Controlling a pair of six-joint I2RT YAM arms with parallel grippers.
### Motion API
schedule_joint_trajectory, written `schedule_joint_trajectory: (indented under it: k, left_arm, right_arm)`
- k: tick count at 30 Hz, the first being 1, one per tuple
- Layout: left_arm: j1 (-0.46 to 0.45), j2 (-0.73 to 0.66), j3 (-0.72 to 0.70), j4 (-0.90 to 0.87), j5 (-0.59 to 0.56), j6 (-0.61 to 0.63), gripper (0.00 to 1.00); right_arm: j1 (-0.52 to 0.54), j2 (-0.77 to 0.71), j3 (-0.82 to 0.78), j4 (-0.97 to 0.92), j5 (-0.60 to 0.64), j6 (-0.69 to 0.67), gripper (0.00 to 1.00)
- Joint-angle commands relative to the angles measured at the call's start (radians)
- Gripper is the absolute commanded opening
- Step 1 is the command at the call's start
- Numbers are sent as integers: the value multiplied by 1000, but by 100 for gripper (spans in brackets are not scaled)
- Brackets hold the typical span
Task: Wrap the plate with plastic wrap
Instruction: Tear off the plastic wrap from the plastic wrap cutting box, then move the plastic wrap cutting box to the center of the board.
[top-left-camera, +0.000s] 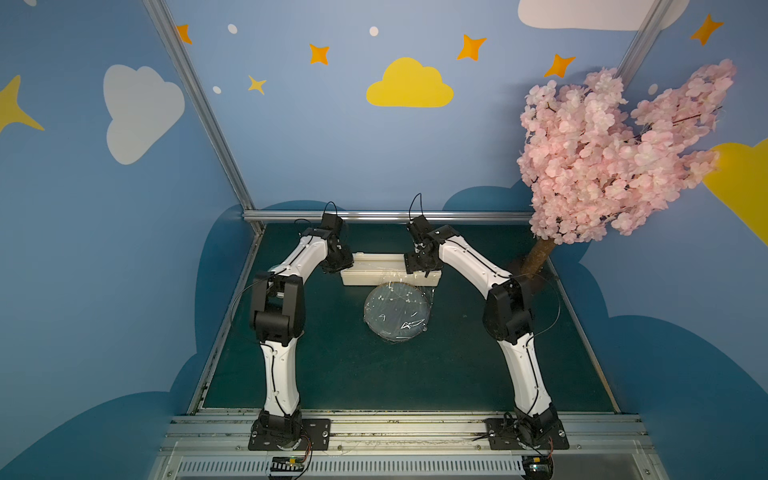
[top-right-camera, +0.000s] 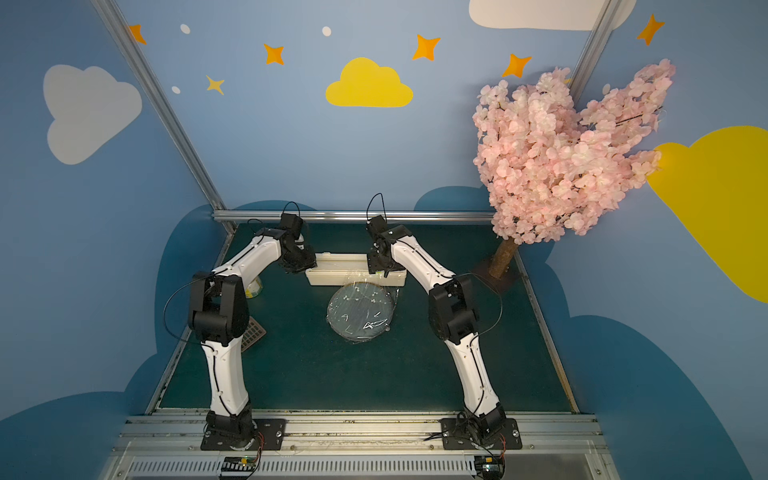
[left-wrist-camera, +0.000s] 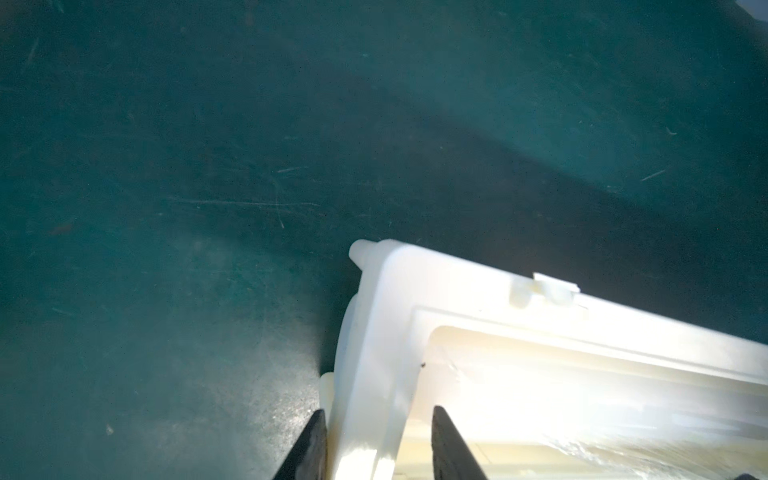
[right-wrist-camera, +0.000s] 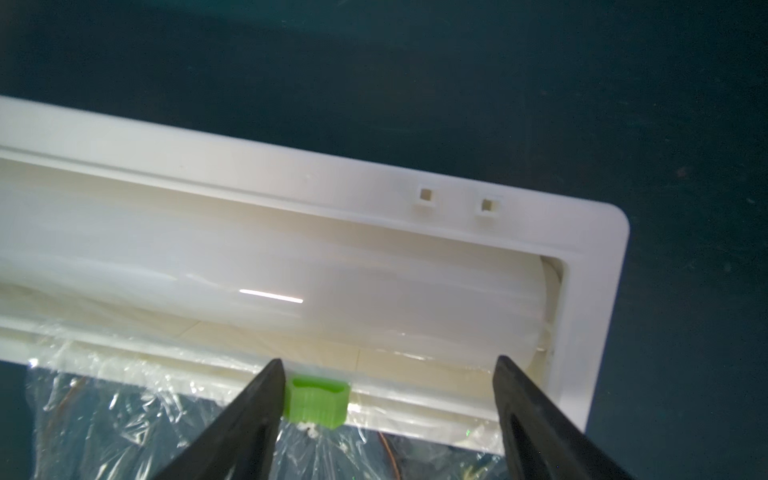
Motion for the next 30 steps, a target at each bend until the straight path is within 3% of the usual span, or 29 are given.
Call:
schedule_joint_trajectory:
  k: [1,22,26,30]
  left_arm:
    - [15,80,-2,-97,-71,13,39]
    - [25,104,28,-155,-80,41,36]
    - [24,68,47,-164,-25,38,38]
    - [20,-11,52,-160,85,45,52]
  right_arm:
    - [-57,-47,-65,-55,71,-14,78]
    - [-203,-150,-225,-45,28,-61,77]
    - [-203,-163,-193,-51,-87,-77,77]
    - [-203,-209,-204,-28,-222,-55,77]
